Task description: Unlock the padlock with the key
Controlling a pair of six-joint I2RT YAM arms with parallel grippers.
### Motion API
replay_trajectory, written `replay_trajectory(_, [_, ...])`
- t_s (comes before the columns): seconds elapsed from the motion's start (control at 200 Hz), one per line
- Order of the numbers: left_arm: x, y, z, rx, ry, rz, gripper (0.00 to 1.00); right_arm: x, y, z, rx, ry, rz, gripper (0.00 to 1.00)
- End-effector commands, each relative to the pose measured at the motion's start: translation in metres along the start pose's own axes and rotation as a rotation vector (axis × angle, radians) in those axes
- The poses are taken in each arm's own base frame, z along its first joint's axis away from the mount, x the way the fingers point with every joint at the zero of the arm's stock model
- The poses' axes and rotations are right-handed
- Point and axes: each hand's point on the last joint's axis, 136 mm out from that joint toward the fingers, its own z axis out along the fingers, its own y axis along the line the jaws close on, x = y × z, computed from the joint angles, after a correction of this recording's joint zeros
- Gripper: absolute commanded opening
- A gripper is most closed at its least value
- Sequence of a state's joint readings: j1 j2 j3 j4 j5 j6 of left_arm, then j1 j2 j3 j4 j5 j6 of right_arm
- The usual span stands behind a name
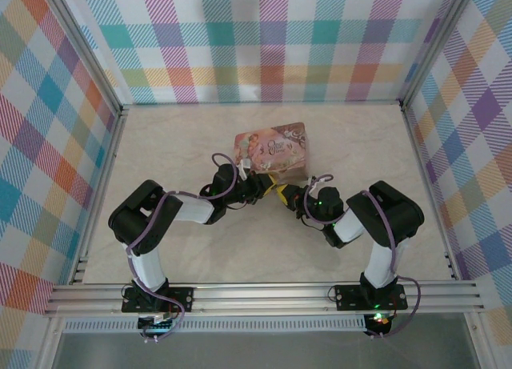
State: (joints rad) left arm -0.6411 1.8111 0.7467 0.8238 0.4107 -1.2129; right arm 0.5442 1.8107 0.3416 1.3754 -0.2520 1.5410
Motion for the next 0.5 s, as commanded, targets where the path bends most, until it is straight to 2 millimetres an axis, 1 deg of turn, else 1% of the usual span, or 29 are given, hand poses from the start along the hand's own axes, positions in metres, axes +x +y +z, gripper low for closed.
replay_trajectory(0.0, [0.000,-0.037,0.001,0.132,0.012,0.042,0.00,0.011,0.010,-0.004,-0.036,0.051,-0.018,0.00])
replay_trajectory(0.14, [-0.005,-0.037,0.003,0.136,0.006,0.042,0.00,0.024,0.007,-0.009,-0.028,0.111,-0.028,0.00])
replay_trajectory(0.25, [-0.007,-0.038,0.003,0.140,0.006,0.042,0.00,0.029,0.006,-0.014,-0.026,0.127,-0.034,0.00])
replay_trajectory(0.435, [-0.006,-0.036,0.005,0.139,0.013,0.036,0.00,0.033,0.019,-0.017,-0.061,0.139,-0.056,0.00])
replay_trajectory(0.495, [-0.006,-0.035,0.005,0.139,0.014,0.034,0.00,0.031,0.022,-0.017,-0.068,0.130,-0.059,0.00])
